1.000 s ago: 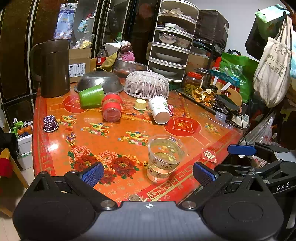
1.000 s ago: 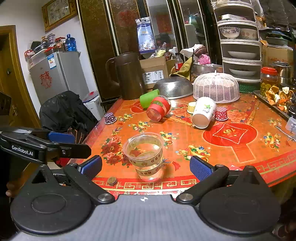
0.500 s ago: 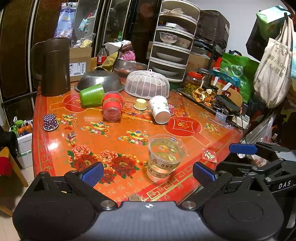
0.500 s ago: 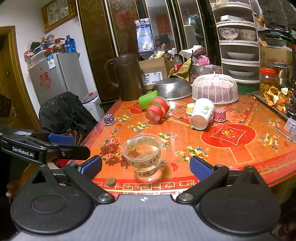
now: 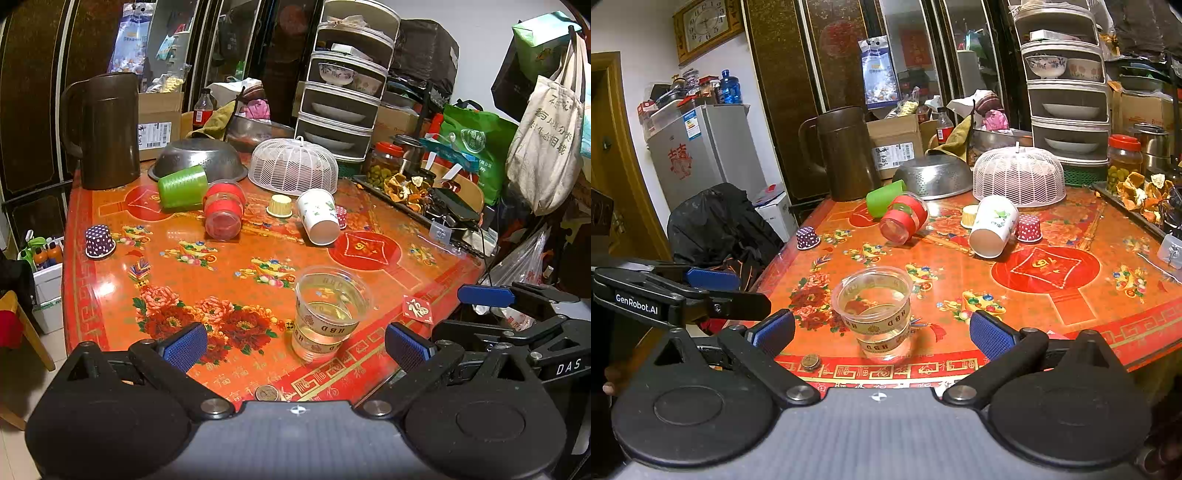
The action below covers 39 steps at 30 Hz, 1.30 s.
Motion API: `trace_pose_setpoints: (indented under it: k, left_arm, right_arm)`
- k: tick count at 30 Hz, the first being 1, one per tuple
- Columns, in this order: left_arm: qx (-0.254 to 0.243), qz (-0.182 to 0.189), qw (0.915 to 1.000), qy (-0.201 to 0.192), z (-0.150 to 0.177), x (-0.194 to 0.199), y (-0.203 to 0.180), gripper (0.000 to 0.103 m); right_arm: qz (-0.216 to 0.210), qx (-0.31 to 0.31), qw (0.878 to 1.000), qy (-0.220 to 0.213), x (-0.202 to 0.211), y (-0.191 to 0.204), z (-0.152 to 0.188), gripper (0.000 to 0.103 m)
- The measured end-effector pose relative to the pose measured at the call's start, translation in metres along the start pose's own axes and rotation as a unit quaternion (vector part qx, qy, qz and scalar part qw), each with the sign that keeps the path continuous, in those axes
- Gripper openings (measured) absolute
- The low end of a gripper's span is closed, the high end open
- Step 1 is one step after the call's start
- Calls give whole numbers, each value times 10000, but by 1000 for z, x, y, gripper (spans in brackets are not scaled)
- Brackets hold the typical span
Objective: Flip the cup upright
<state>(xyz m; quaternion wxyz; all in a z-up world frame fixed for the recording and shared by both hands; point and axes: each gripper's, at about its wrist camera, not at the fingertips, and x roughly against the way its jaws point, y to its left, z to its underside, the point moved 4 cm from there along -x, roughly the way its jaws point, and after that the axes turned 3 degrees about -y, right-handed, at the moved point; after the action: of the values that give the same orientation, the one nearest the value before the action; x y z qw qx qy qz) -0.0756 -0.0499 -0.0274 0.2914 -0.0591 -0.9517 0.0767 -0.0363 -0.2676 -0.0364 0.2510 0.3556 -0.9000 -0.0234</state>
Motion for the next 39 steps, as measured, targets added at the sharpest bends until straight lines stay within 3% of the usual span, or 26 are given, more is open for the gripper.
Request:
trace_pose_setpoints:
  k: [39]
  left_arm:
    - [17, 26, 10000, 23, 2, -2, -6, 103]
  right_arm:
    - [-4, 4, 10000, -1, 0, 0, 0, 102]
